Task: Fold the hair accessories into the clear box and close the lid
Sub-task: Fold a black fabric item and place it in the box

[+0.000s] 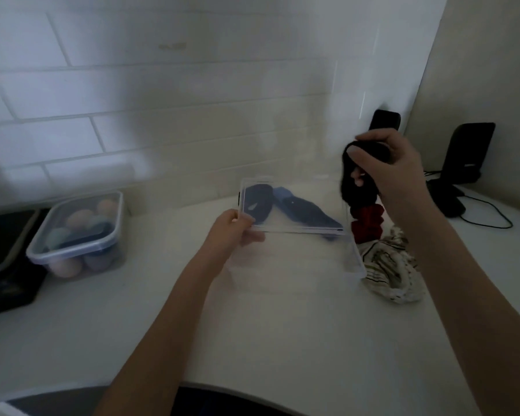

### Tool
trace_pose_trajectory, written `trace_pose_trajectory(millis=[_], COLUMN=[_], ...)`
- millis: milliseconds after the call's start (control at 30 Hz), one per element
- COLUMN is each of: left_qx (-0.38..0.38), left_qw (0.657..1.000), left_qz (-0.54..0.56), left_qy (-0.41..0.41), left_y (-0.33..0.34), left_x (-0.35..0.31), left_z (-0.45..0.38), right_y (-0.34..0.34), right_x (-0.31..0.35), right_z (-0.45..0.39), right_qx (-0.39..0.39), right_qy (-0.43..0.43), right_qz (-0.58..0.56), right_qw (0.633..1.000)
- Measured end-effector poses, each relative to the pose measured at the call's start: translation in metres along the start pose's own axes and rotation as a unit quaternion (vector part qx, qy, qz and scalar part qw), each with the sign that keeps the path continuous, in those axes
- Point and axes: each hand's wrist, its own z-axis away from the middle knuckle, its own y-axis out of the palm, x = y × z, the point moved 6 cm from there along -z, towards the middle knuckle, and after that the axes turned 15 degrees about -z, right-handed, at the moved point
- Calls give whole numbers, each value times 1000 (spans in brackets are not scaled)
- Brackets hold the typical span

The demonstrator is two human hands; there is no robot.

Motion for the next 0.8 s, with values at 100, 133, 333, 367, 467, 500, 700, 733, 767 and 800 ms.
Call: trace_pose_trajectory(millis=[100, 133, 333, 367, 467, 500, 700, 733, 767, 800], left_qx=[-10, -21, -126, -77, 70, 99, 171, 174, 176, 178], left_qw=[990, 973, 907, 930, 977, 981, 968, 967, 966, 966], left_qz=[-140, -224, -315, -241, -31, 8, 21, 0, -26, -38], left_qy=[26, 44, 249, 267, 198, 169, 184, 186, 187, 186], left_y=[2, 3, 9, 15, 35, 38, 47, 48, 49, 50], left_x=[-12, -19, -73, -80, -89, -88, -79, -76, -73, -71], left_z=[5, 9, 28, 26, 19, 16, 8, 7, 7, 8], right_y=[17, 23, 52, 56, 62, 63, 59, 57, 55, 54], right_x=[2, 0, -23, -26, -33, -35, -48, -49, -50, -51], right_z=[1, 2, 18, 19, 16, 14, 4, 2, 1, 0], right_qx=[97, 121, 208, 224, 246, 246, 173, 151, 131, 114], right_qy=[96, 127, 211, 217, 203, 192, 123, 108, 97, 90], right_qz=[-70, -89, -174, -196, -226, -224, -113, -86, -65, -54], right_qw=[988, 980, 939, 930, 920, 923, 971, 979, 984, 988])
